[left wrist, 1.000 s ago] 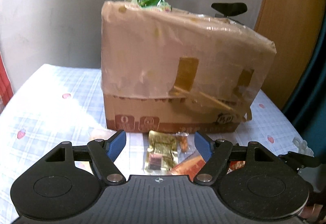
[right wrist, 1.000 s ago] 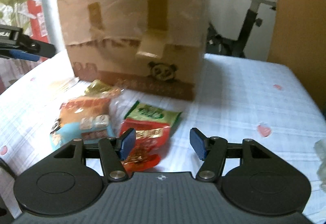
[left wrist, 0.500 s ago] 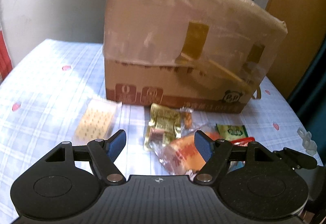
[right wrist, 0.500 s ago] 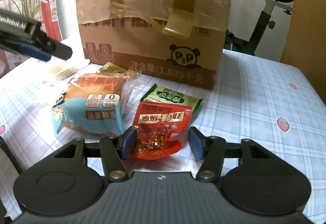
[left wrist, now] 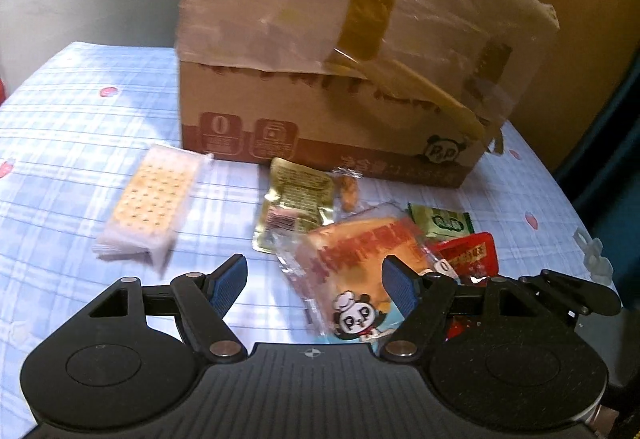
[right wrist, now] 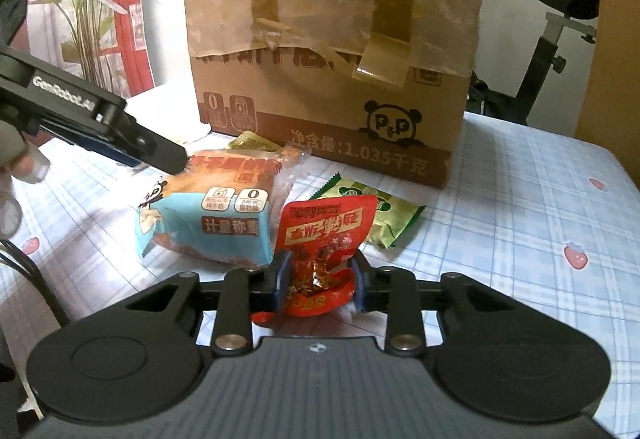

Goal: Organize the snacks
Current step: 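Grasp the panda-printed bread packet with the left tool while the right tool lifts the red packet, then carry the bread packet and red packet over the box and open both tools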

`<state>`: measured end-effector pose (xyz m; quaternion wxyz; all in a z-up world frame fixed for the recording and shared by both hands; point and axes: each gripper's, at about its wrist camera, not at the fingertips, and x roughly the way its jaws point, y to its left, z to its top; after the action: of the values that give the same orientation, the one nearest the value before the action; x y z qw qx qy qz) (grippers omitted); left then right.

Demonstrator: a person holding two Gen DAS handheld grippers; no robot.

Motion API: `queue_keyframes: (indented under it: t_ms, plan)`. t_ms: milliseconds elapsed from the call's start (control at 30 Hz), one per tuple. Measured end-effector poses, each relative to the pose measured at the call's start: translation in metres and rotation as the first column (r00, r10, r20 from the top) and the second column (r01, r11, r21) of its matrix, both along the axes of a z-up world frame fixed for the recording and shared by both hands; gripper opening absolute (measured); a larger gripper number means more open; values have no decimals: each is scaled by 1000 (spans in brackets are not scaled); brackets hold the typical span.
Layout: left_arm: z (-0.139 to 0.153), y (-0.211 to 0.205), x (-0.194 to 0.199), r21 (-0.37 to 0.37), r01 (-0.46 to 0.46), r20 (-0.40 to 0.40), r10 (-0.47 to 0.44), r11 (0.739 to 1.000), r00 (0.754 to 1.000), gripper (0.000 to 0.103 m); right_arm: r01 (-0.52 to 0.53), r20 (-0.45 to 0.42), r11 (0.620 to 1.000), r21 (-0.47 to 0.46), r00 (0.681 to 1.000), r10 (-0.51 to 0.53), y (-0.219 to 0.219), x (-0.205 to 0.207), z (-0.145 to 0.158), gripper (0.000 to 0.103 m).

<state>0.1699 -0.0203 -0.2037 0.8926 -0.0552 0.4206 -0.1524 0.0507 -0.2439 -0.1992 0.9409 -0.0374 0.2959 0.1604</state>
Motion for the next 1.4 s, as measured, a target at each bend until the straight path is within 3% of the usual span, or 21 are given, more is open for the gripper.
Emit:
queue_keyframes:
  t_ms: [167, 367, 600, 967, 1067, 1200, 1400]
  plan:
    - [-5, -3, 2, -30, 0, -37, -1, 1000, 999, 77, -29, 19, 1000, 1, 999, 29, 3, -5, 2, 17]
    - [0, -1, 5, -65, -15, -55, 11, 998, 998, 78, -114, 33, 994, 3, 993, 114, 19, -10, 9, 15]
    - [3, -8, 6, -15, 2, -55, -3, 1000, 998, 86, -184, 23, 983, 25, 983, 183, 32, -13, 14, 14]
    - [-9, -32, 2, 153, 69, -46, -63, 986, 997, 92, 0, -4, 992, 128, 1000, 0, -6, -8, 21, 14]
    - [-13, -31, 4, 162, 62, -43, -56, 985, 998, 92, 18, -3, 991, 133, 1000, -18, -9, -11, 23, 14]
    - [-11, -29, -1, 182, 64, -10, -63, 981, 998, 75, 27, 3, 990, 136, 1000, -27, -11, -14, 27, 14]
    - [-1, -8, -9, 119, 31, 8, -32, 992, 999, 74, 41, 43, 987, 152, 998, -48, -17, -15, 40, 14]
